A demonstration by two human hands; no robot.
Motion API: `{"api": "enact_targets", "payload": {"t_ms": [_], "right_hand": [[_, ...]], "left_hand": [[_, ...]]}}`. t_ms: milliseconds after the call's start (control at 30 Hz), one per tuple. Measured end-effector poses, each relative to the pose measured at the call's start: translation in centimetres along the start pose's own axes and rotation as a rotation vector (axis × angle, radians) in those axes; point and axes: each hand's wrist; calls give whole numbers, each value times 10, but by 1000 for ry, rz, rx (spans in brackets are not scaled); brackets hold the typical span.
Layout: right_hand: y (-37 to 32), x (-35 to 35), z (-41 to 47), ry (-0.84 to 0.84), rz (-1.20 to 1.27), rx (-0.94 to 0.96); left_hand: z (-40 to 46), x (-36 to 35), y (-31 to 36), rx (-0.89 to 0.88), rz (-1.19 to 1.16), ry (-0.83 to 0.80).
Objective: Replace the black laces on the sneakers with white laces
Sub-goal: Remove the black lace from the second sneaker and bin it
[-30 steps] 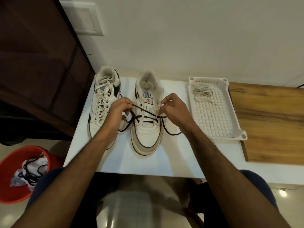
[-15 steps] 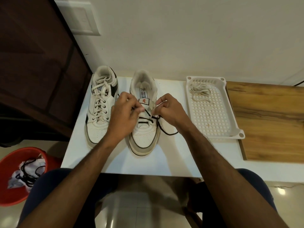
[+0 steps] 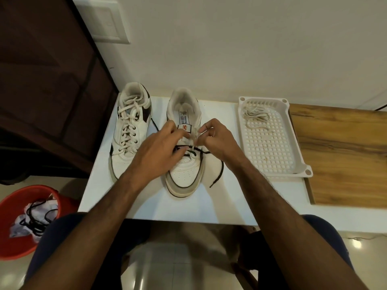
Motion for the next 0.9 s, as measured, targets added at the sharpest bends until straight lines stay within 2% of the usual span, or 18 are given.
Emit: {"api": "enact_targets", "payload": {"t_ms": [133,200,233,300,367,400,433,467,500,533,567,633,700,800,867,900], "right_hand": [[2,-2,1,3,-14,12],[1,-2,0,0,-11,10],[0,-1,0,-4,-9,7],[-1,1,-1,-13,-6,-2],[-2,1,-2,-25,0,-5],[-2,1,-2,-27,2,-3],[-2,1,-2,-29,5,-1],[-1,1,-2,-29,7,1],[-1,1,-2,-30,8,0],[-1,0,-2,-32,7,-2],[-1,0,-2,-31,7,-2],[0,0,-1,-23,5,0],[0,0,0,-14,1,1],[1,-1,1,-9,-7,0],[2,-1,1,-11,-11,1],[1,-1,1,-14,-9,0]], "left_hand": [[3,-9,-1,-15,100,17],[3,-11,-1,79,-41,86],[4,-10,-2,180,-207,145],[6,-4,-9,382,-722,300],[4,12,-16,438,-1347,486],[3,19,-18,433,-1583,543],[1,24,-19,446,-1698,558],[-1,27,-19,473,-1676,541],[0,29,-17,500,-1532,493],[0,29,-15,495,-1288,407],[1,26,-14,440,-972,304],[0,17,-9,207,-373,113],[-1,3,-4,34,-51,-1],[1,-5,-3,6,105,-38],[2,-6,-5,24,58,1],[2,-5,-4,61,-40,46]]}}
Point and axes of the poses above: each hand's wrist, its own z-axis towards the middle knuckle, its own x-axis out of the back of the hand, y = z × x, and after that the axes turned 1 degree about -y, right-handed
